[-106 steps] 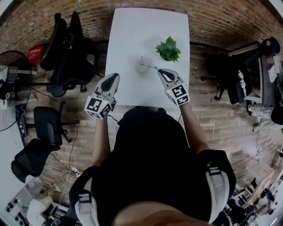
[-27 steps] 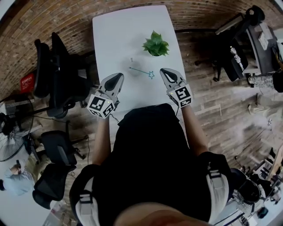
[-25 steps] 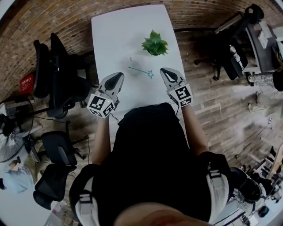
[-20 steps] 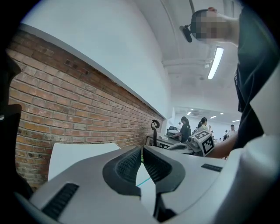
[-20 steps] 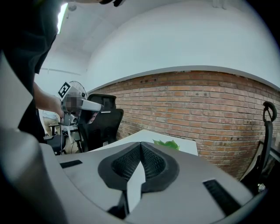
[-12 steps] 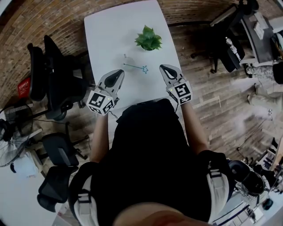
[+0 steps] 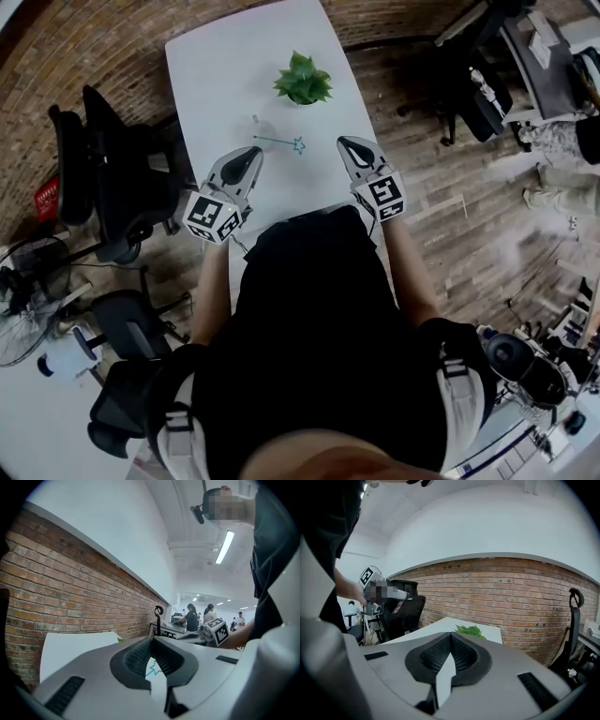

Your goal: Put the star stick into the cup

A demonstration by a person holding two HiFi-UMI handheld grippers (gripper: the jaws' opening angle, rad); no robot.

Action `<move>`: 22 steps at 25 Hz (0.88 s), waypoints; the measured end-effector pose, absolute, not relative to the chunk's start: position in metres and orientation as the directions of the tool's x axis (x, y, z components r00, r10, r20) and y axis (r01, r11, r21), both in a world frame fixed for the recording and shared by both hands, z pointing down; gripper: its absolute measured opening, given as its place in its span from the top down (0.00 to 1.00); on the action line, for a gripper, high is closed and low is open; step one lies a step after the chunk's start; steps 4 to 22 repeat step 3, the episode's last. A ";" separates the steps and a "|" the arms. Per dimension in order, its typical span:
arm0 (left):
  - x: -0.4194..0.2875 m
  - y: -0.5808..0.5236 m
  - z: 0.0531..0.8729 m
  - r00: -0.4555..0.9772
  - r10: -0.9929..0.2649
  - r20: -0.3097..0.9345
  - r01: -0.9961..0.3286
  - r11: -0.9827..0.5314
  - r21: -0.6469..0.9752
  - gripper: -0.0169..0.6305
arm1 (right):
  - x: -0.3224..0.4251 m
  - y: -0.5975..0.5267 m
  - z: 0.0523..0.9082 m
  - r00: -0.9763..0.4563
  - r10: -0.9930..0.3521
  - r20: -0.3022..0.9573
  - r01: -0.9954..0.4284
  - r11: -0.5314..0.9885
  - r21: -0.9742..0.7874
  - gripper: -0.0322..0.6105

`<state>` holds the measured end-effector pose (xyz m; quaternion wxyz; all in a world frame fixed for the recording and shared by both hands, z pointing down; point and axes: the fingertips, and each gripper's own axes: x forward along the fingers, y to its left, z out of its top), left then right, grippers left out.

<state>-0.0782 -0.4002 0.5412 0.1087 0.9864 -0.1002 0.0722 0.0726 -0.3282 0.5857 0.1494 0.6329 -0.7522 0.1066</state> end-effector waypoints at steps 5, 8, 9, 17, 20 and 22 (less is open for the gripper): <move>-0.076 -0.397 0.544 0.970 -0.174 0.167 -0.207 -0.957 0.203 0.92 | 0.075 -0.326 0.587 -0.148 -0.921 0.360 -0.985 0.170 0.029 0.95; -0.076 -0.397 0.544 0.970 -0.174 0.167 -0.207 -0.957 0.203 0.92 | 0.075 -0.326 0.587 -0.148 -0.921 0.360 -0.985 0.170 0.029 0.95; -0.076 -0.397 0.544 0.970 -0.174 0.167 -0.207 -0.957 0.203 0.92 | 0.075 -0.326 0.587 -0.148 -0.921 0.360 -0.985 0.170 0.029 0.95; -0.076 -0.397 0.544 0.970 -0.174 0.167 -0.207 -0.957 0.203 0.92 | 0.075 -0.326 0.587 -0.148 -0.921 0.360 -0.985 0.170 0.029 0.95; -0.076 -0.397 0.544 0.970 -0.174 0.167 -0.207 -0.957 0.203 0.92 | 0.075 -0.326 0.587 -0.148 -0.921 0.360 -0.985 0.170 0.029 0.95; -0.076 -0.397 0.544 0.970 -0.174 0.167 -0.207 -0.957 0.203 0.92 | 0.075 -0.326 0.587 -0.148 -0.921 0.360 -0.985 0.170 0.029 0.95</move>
